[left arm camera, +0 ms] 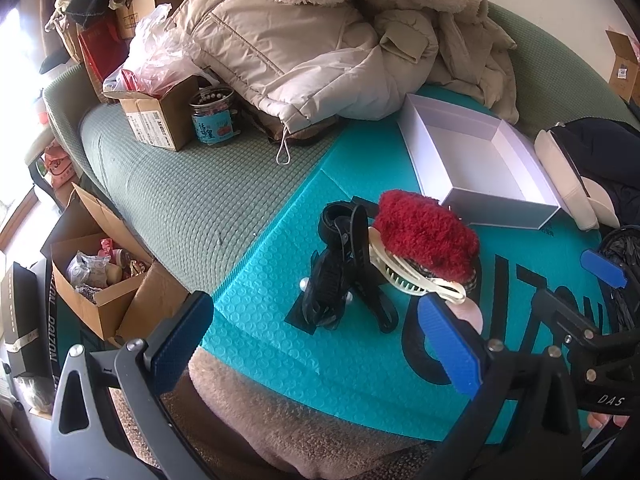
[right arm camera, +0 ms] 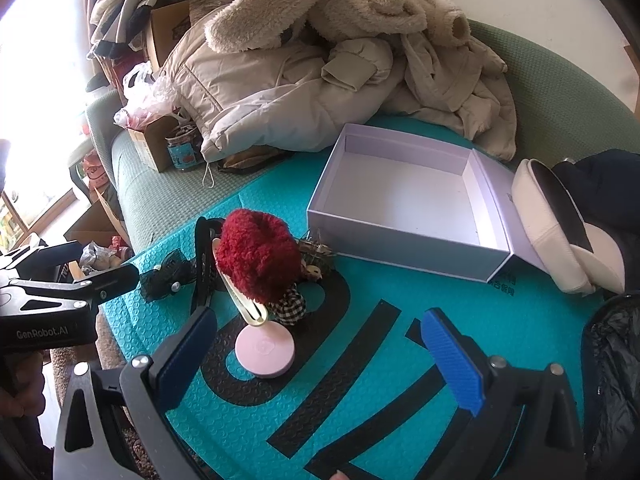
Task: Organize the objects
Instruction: 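Move both tools toward the pile of small items on the mat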
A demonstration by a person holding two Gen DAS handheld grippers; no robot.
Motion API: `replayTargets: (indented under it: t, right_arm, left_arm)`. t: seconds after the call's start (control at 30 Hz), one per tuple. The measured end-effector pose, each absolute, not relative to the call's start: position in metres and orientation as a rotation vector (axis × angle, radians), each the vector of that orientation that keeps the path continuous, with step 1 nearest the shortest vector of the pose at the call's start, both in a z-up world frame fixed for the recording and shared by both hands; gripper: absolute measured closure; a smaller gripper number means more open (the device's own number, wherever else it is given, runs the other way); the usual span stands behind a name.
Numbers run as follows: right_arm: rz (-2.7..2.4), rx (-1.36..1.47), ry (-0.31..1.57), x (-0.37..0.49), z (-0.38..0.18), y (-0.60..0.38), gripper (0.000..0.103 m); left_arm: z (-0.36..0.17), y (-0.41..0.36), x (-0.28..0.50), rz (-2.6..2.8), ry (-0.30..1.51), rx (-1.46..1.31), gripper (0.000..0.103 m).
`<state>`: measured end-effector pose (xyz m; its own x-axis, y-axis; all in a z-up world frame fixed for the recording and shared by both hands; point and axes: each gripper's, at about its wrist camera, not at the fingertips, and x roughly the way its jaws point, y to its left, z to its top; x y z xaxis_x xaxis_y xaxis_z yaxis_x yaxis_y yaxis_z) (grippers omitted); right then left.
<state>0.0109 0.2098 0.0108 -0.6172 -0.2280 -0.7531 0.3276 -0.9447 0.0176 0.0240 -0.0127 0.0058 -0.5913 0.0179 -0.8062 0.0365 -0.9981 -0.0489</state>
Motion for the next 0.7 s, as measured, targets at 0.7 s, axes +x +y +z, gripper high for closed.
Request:
replayTargets:
  t: [0.7]
  right_arm:
    - [-2.493,1.226,0.203,0.007,-0.003,0.201,0.001]
  left_arm:
    - [-0.012,-0.018,0.016,-2.763,0.108,1.462,0.001]
